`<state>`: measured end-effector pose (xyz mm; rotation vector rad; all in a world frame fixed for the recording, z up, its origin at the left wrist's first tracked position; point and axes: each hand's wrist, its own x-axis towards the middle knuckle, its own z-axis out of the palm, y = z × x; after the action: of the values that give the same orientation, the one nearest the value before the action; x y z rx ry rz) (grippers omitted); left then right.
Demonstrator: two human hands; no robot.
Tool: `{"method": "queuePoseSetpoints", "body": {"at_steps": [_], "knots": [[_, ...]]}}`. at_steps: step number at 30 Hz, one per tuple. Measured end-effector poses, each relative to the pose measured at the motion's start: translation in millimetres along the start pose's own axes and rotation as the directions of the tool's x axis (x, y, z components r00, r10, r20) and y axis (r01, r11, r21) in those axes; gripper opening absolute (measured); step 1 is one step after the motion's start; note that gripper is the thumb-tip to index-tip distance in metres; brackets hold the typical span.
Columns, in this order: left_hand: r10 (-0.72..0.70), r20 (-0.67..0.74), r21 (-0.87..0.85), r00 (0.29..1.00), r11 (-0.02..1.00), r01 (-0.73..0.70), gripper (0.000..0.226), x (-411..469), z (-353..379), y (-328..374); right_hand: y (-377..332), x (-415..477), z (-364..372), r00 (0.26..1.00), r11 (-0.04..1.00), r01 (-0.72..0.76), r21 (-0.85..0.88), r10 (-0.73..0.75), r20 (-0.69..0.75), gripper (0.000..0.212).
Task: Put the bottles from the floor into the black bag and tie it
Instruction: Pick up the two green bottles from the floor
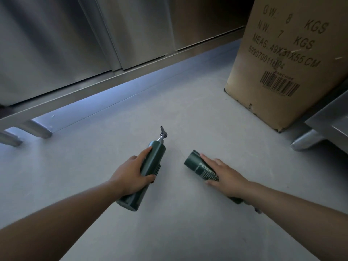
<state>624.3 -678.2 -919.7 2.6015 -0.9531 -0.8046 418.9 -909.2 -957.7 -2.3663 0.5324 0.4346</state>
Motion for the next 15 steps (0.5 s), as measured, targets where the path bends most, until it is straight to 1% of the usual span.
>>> {"method": "queuePoseSetpoints", "body": {"at_steps": [3,6,11,15], "knots": [[-0.011,-0.026,-0.028,1.000,1.000,0.010,0.092,-19,-34,11,-37,-16,-21,0.996,0.964,-0.036,0.265,0.056,-0.067,0.087],[-0.045,-0.038,-0.161,0.998,0.986,0.039,0.091,-62,-78,31,-84,-51,-49,0.989,0.890,-0.066,0.451,0.119,-0.089,0.089],[-0.056,-0.013,-0.264,0.998,0.963,0.050,0.091,-155,-179,88,-176,-142,-122,0.982,0.814,-0.119,0.568,0.180,-0.053,0.090],[-0.043,-0.031,-0.370,0.999,0.928,0.029,0.090,-234,-281,146,-264,-218,-201,0.961,0.738,-0.100,0.668,0.247,-0.129,0.087]]}}
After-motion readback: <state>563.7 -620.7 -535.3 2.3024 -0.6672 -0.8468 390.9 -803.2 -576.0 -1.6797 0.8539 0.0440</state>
